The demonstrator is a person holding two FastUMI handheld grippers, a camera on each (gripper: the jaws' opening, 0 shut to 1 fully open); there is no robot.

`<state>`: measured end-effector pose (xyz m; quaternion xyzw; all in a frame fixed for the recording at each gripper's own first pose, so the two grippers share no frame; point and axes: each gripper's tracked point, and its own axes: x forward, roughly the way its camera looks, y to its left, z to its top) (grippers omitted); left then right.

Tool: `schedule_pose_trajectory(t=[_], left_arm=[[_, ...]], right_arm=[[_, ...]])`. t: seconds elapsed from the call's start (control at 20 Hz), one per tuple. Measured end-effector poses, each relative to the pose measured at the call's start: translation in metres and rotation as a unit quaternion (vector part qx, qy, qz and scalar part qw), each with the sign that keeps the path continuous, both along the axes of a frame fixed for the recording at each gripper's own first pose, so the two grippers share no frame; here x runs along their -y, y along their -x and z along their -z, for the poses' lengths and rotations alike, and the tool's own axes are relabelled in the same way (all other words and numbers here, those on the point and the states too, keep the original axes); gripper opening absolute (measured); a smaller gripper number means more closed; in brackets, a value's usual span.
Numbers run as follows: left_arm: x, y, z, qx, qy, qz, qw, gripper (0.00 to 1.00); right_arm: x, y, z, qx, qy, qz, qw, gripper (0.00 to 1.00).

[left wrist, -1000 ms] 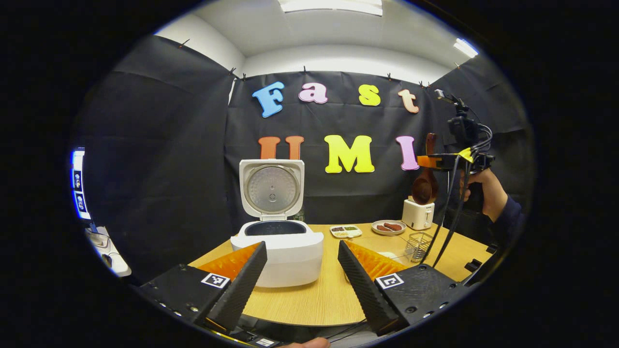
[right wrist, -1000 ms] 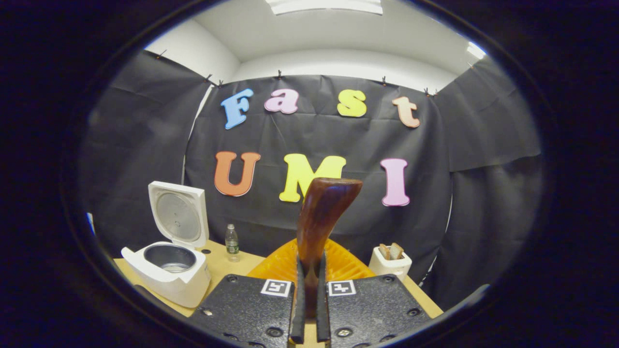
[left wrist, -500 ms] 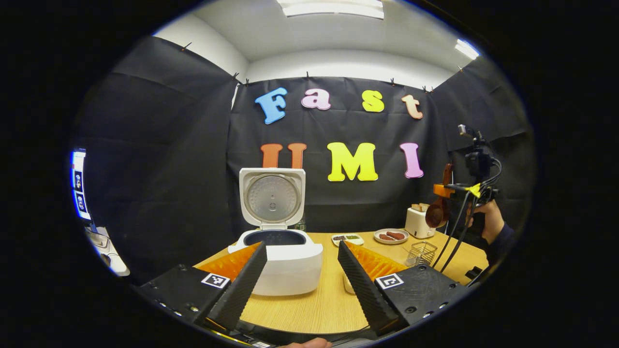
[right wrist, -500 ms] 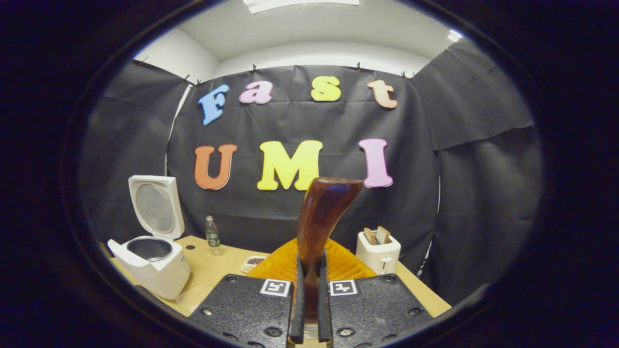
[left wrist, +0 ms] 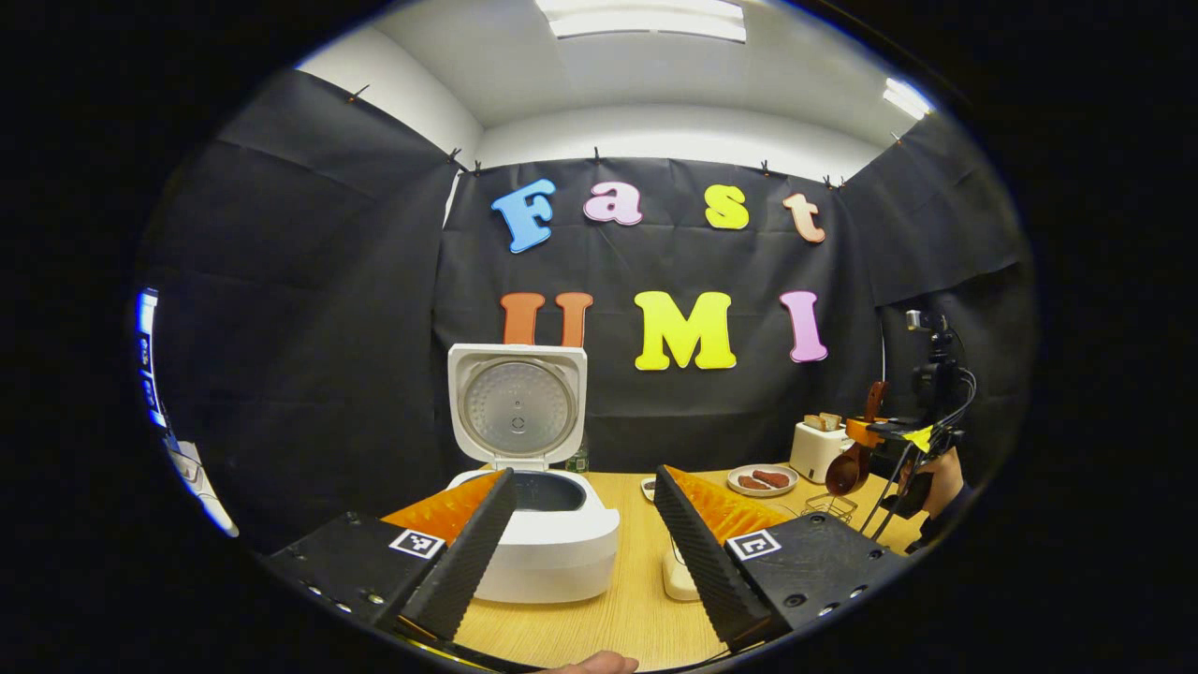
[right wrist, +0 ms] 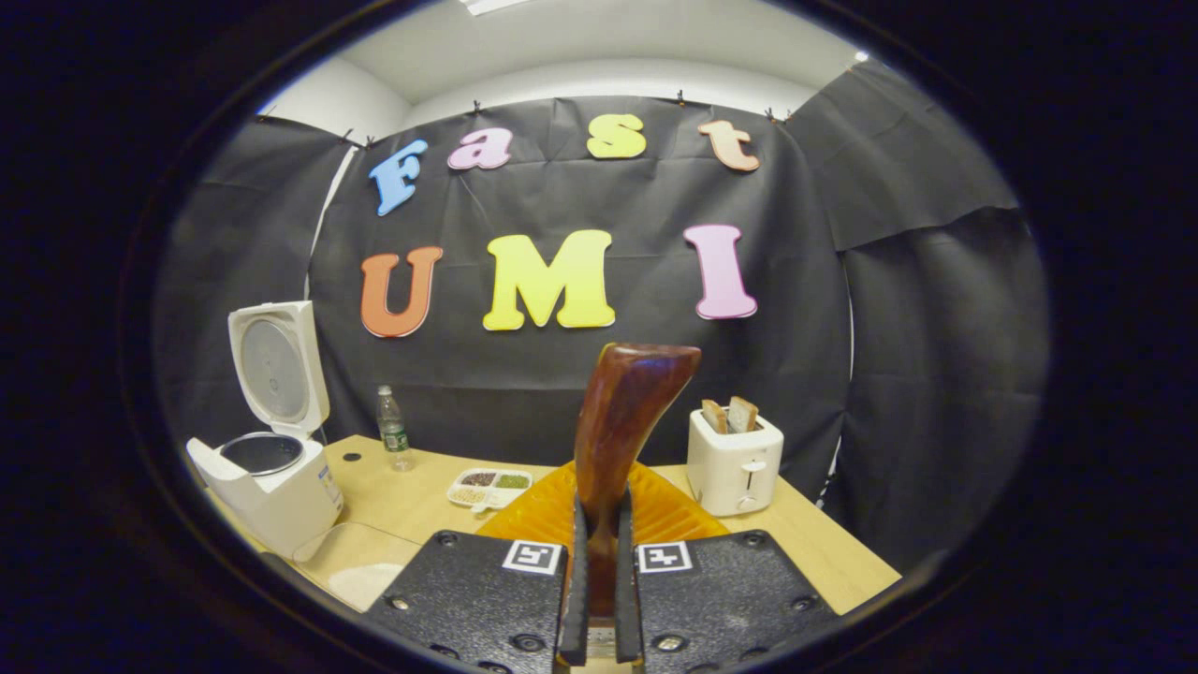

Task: Close the left gripper, press the button to open the rice cooker; take a wooden spoon from the chopstick holder with the right hand, scoop a spoonful of rice and pour it into the rice cooker, then put the wooden spoon back into the chopstick holder.

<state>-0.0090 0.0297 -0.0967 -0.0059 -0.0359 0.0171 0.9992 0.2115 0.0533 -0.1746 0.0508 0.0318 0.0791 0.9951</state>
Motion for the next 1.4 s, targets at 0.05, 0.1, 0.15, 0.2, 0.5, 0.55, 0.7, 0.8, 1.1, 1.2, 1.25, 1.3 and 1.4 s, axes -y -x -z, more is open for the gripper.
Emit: schedule_pose_trajectory(t=[0.05,0.1,0.15,0.2,0.5,0.55,0.7,0.8,1.1,1.2,1.25,1.3,1.4], left_arm=[[0.0,-0.005,0.002,-0.004,0.002,0.0,1.0,0.94],[-0.003,-0.009,0.005,-0.007,0.004,-0.002,1.0,0.94],[-0.004,-0.011,0.007,-0.009,0.008,-0.005,1.0,0.94],[-0.005,-0.015,0.009,-0.011,0.011,-0.006,1.0,0.94],[-0.007,-0.031,0.013,-0.021,0.006,-0.011,1.0,0.94],[-0.008,-0.034,0.013,-0.022,0.006,-0.013,1.0,0.94],[-0.016,-0.044,0.012,-0.028,0.011,-0.02,0.999,0.94],[-0.023,-0.051,0.009,-0.035,0.015,-0.023,0.999,0.94],[-0.045,-0.071,-0.018,-0.028,0.016,-0.035,0.999,0.94],[-0.053,-0.079,-0.029,-0.025,0.016,-0.037,0.999,0.94],[-0.059,-0.084,-0.036,-0.022,0.016,-0.04,0.999,0.94],[-0.063,-0.088,-0.041,-0.021,0.016,-0.042,0.999,0.94],[-0.074,-0.097,-0.05,-0.017,0.014,-0.051,0.998,0.94]], right_arm=[[-0.001,-0.002,0.007,-0.008,-0.008,-0.005,1.0,0.17],[0.0,-0.005,0.016,-0.018,-0.016,-0.008,1.0,0.17],[-0.001,-0.009,0.024,-0.026,-0.019,-0.01,0.999,0.18],[0.0,-0.014,0.03,-0.032,-0.018,-0.012,0.999,0.17],[0.006,-0.018,0.043,-0.048,-0.016,-0.02,0.999,0.41],[0.007,-0.02,0.037,-0.041,-0.016,-0.022,0.999,0.58],[0.023,-0.002,0.012,-0.012,0.007,0.017,1.0,0.94],[0.03,0.016,-0.008,0.004,0.024,0.043,0.999,0.96],[0.012,0.073,-0.039,-0.003,0.028,0.038,0.999,0.96],[0.0,0.094,-0.049,0.001,0.035,0.019,0.999,0.95],[-0.002,0.102,-0.053,0.001,0.037,0.017,0.999,0.96],[-0.003,0.11,-0.055,0.003,0.035,0.015,0.999,0.95],[-0.012,0.126,-0.056,0.001,0.031,-0.003,0.999,0.96]])
